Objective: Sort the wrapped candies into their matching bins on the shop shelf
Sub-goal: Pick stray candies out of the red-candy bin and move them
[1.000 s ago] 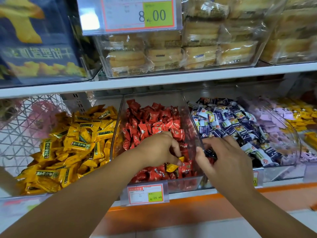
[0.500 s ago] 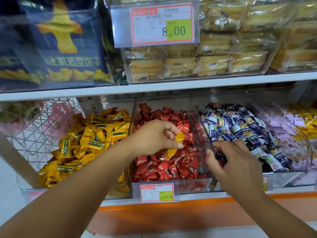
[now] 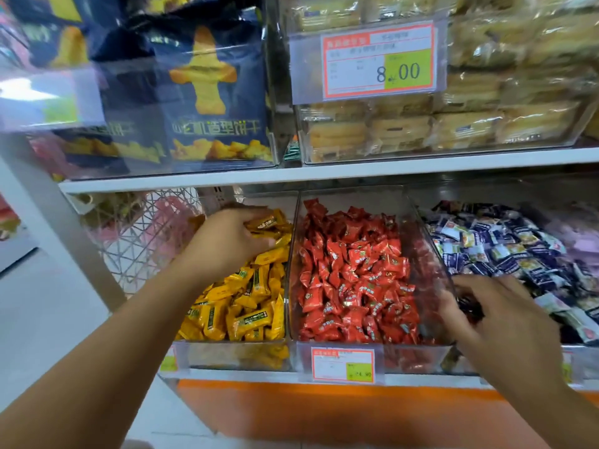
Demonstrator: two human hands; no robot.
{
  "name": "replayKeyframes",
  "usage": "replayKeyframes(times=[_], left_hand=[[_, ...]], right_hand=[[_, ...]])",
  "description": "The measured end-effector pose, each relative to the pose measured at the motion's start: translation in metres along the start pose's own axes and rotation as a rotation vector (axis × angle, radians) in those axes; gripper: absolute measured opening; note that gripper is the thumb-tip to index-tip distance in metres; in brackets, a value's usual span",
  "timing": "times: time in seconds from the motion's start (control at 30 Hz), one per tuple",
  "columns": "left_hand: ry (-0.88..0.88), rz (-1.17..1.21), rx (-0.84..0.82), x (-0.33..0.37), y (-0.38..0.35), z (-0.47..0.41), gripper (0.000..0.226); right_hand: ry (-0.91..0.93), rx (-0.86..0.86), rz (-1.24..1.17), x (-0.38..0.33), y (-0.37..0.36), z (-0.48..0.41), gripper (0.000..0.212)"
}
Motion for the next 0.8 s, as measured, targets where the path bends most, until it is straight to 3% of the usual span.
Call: replayKeyframes(times=[0.1,0.23,0.3,0.43,0.6,0.8], left_hand=[[-0.235,0.035,-0.048,0.041,-0.026,-0.001,0.034],[-0.467,0.079,-0.442,0.101,-0.096,0.004,0.034],[-0.522,0.074,-0.617,0.116,-0.131,0.003,0.043],[-0.503,0.074,-0.813,0.124,-0.182,-0.004,0.055],[-0.614,-0.068,-0.871,0.126,-0.209,-0.008,0.073],[-0.626,-0.004,-0.846,0.112,-0.219,-0.002,0.054]], right_hand=[[0.022,0.009,-0.011,-0.003,0.001,-0.001,0.043],[0.077,0.060,-0.034,-0.006,0.003,-0.001,0.039],[0.095,0.081,-0.032,-0.006,0.003,0.000,0.036],[0.110,0.106,-0.030,-0.004,0.004,-0.001,0.034],[0.098,0.104,-0.024,-0.001,0.002,-0.002,0.032],[0.089,0.103,-0.005,0.001,0.000,-0.001,0.031]])
Point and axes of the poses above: each hand's wrist, its own z-axis away from the middle knuckle, its own y-axis out of the back of the hand, x = y × z, the point moved 5 cm from there along -z, towards the middle knuckle, and after that the axes turned 14 degrees about -y, right-handed, at the moved point
